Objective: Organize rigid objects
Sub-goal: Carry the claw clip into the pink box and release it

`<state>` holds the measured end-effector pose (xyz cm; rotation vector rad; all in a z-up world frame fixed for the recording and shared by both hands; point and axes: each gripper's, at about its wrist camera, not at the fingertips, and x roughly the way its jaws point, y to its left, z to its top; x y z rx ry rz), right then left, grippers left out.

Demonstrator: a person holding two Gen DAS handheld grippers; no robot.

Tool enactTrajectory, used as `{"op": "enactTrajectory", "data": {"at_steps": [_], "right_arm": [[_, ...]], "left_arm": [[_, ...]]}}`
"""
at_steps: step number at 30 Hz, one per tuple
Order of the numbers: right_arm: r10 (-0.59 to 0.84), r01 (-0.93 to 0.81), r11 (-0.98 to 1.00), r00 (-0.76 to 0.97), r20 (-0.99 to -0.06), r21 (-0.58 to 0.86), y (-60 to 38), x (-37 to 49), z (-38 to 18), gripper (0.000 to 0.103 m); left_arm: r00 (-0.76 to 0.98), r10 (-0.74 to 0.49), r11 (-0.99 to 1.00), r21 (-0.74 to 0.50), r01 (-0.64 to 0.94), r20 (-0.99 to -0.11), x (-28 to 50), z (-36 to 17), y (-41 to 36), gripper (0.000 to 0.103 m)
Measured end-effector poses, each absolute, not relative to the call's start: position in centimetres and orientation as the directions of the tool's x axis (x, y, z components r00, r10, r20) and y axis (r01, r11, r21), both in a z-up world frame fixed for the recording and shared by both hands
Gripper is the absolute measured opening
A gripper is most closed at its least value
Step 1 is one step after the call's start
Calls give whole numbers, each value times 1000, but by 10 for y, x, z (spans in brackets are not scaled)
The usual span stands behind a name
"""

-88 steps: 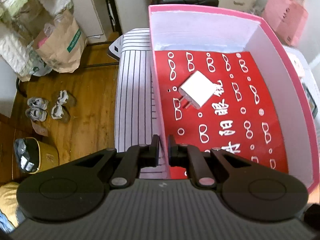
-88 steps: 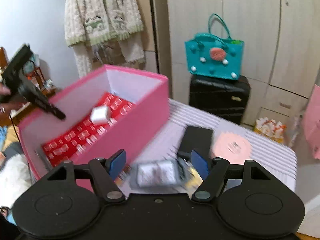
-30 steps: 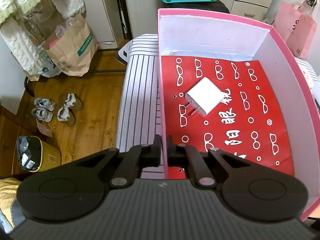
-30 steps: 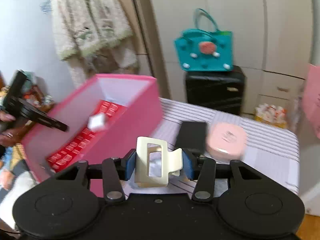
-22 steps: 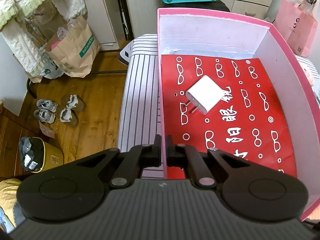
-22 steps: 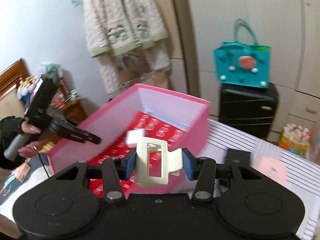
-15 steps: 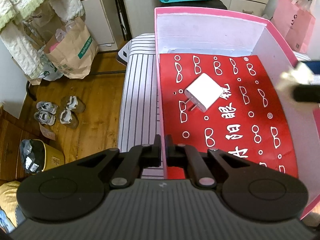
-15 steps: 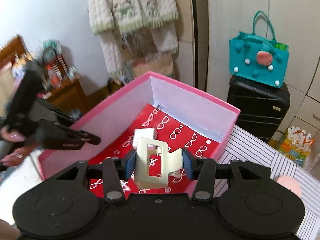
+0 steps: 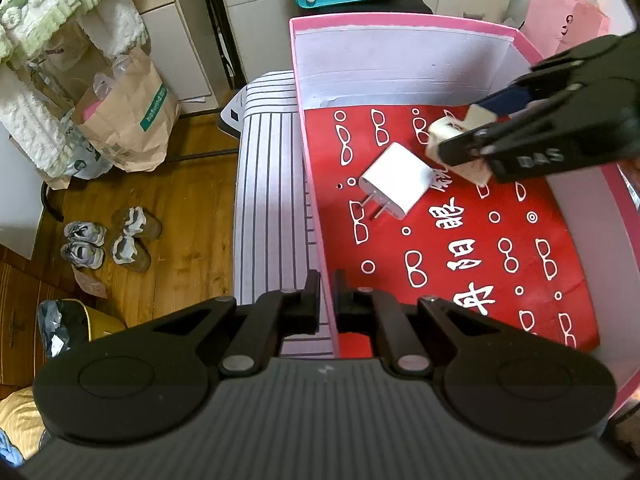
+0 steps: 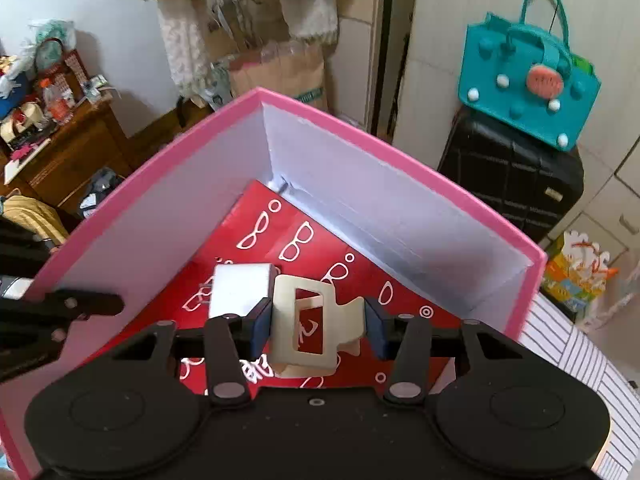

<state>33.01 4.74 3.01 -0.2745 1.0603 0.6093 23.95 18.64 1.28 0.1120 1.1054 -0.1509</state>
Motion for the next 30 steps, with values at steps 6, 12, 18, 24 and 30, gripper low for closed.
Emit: {"op": "enactTrajectory", "data": {"at_steps": [6,12,18,24,30], "right_arm": [[307,-571,817,318,-897,78,60,340,22,54],[381,-546,826,351,-855,144,36,327,43,61],[516,-508,814,407,-754,282,-36,288,92,61],[430,-430,879,520,-738,209,-96,256,105,61],[315,-322,936,585,-747,142,-149,230,71,64]], "left_arm": [[443,-73,981,15,192,-894,238,13,188,6],[444,-75,978,21,209,-893,238,14,186,6],[453,-83,973,27,230,-888,236,14,185,7],[471,-87,963,46,264,-878,234,13,185,8],[482,-101,954,53,295,-870,230,13,185,9]]}}
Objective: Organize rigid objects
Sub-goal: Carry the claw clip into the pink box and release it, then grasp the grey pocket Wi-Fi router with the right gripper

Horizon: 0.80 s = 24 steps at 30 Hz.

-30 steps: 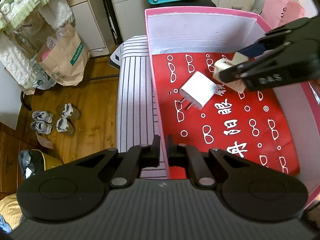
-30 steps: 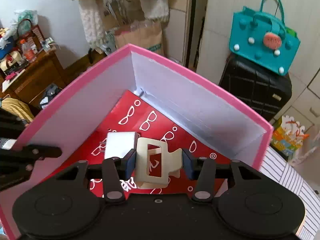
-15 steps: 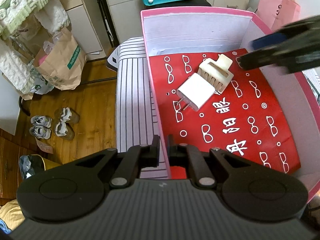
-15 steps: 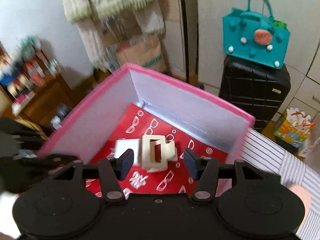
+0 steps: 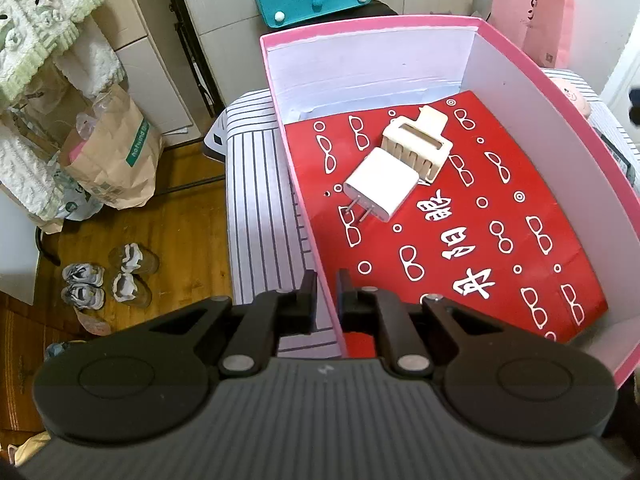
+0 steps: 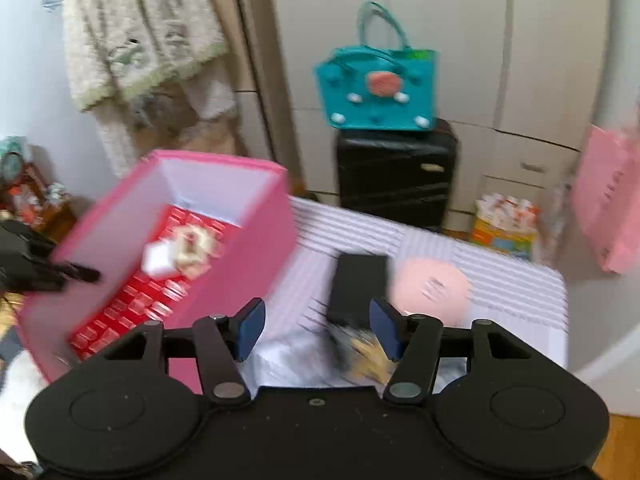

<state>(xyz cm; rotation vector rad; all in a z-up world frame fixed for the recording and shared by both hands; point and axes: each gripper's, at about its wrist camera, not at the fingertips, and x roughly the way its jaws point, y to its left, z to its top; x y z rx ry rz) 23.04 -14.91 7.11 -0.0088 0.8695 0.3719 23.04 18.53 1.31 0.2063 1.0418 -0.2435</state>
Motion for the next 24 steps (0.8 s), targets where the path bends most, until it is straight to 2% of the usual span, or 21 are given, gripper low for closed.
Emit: {"op": "enactTrajectory", "data": {"at_steps": [7,12,19,24], "right_arm": [[222,-248,965,575,-787,91,-187,217,22,65],[202,-274,961,580,-789,44,-186,213,7,70],[152,-282,959,578,-802,-21,-196,221,-15,70],[160,-288,958,549,-820,-6,-204,232,-27,71]], "left_arm": [[485,-104,954,51,295,-868,229,13,184,9],[500,-95,952,68,297,-861,225,14,182,9],[513,-90,951,79,298,-854,220,16,183,9],[511,-84,952,83,294,-855,219,17,182,9]]}}
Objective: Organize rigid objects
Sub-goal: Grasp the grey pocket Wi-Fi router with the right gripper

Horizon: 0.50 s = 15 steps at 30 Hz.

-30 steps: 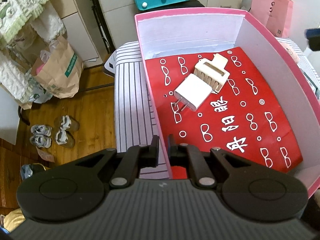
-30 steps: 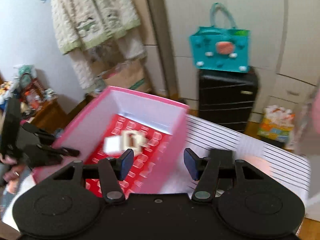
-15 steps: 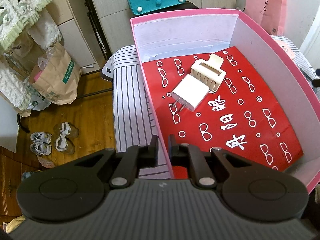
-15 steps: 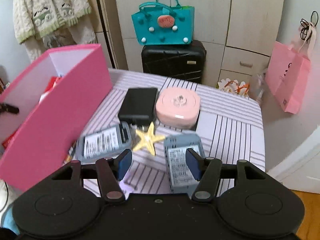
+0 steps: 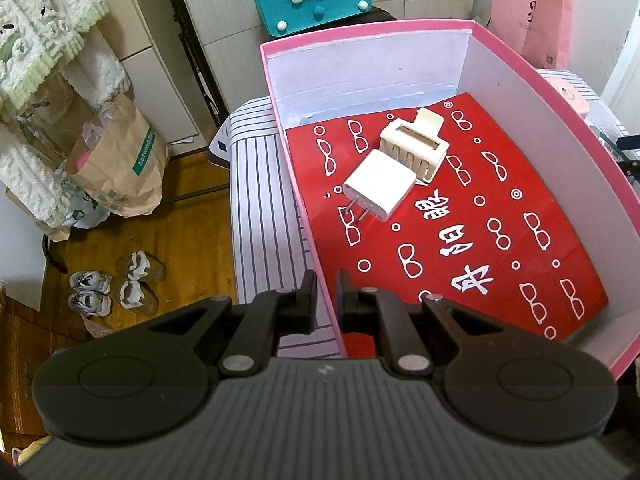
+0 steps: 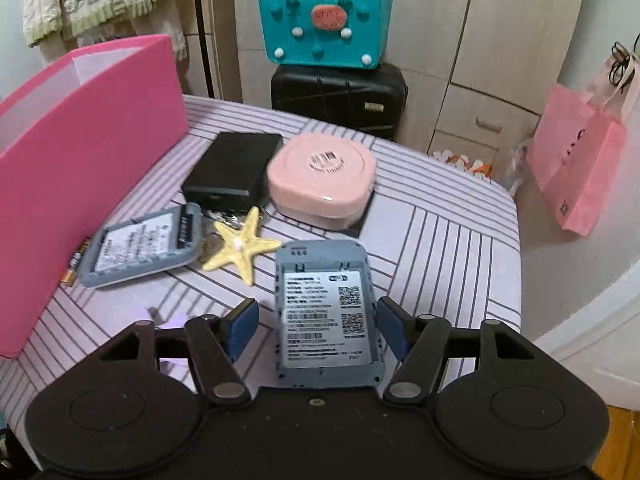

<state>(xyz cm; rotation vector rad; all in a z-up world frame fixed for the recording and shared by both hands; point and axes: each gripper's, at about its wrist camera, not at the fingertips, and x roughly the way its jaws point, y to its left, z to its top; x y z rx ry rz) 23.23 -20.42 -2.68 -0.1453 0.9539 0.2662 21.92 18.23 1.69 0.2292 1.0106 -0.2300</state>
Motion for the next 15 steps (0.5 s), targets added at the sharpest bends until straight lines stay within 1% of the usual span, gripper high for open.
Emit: {"op": "enactTrajectory", "data": {"at_steps": [8,9,10,15], "right_arm": [[195,-252,965,522,-830,69,-218,245,-36,73],[193,-253,965,525,-829,64,-217,245,-36,66],[198,-261,963,525,-828,65,-216,245,-35,64],[173,-212,975,542,-822,66,-211,240,-22,64]], "left_arm": [[511,-71,952,95,292,-857,219,17,179,8],[510,-69,951,98,293,-858,219,17,179,8],[508,-65,950,102,294,-859,219,18,179,8],[499,-56,945,115,306,-865,220,18,178,8]]}}
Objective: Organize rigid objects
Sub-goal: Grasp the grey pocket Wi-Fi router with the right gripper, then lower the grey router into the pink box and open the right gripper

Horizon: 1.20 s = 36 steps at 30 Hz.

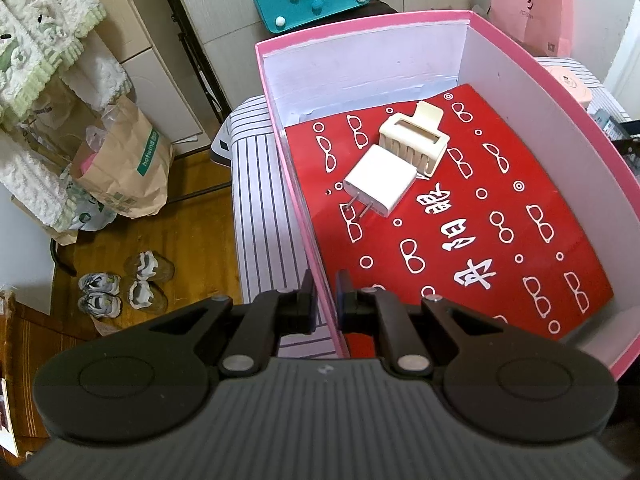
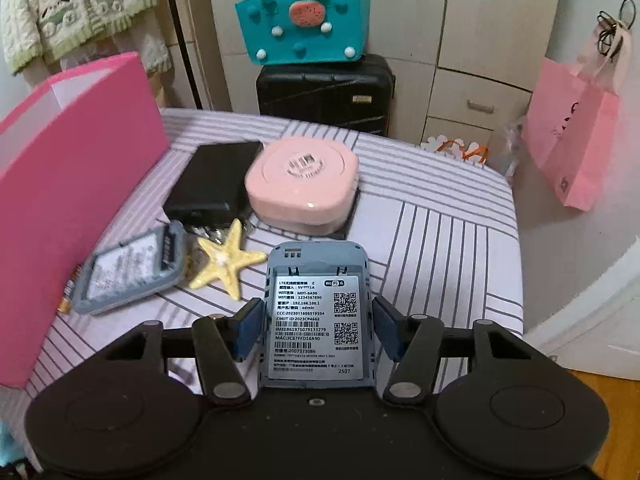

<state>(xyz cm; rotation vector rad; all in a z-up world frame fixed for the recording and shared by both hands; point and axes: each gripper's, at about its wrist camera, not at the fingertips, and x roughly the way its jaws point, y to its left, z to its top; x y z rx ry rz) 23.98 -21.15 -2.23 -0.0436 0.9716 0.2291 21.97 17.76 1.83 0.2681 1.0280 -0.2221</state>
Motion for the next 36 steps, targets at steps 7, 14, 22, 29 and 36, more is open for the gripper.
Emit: {"op": "enactTrajectory", "data": {"at_steps": [7,14,22,29,36], "right_arm": [[228,-219,969,587,-777,119,-200,226,15,64],[428,-417,886,567,-704,203,-153,214,73,64],[582,-653,729,434,-688,205,-72,228,106,64],[546,-741,650,300,-782,170,-8,250,82,64],[466,-863,498,180,-866,89,41,266,58,64]], "left_arm": [[502,-31,935,152,319,-864,218,19,174,7],[505,-19,929,171,328,-863,218,18,171,7],[504,-4,928,185,324,-864,217,17,168,7],[503,-3,928,186,324,-864,218,18,168,7],[492,-14,928,171,330,-871,220,19,170,7]]}}
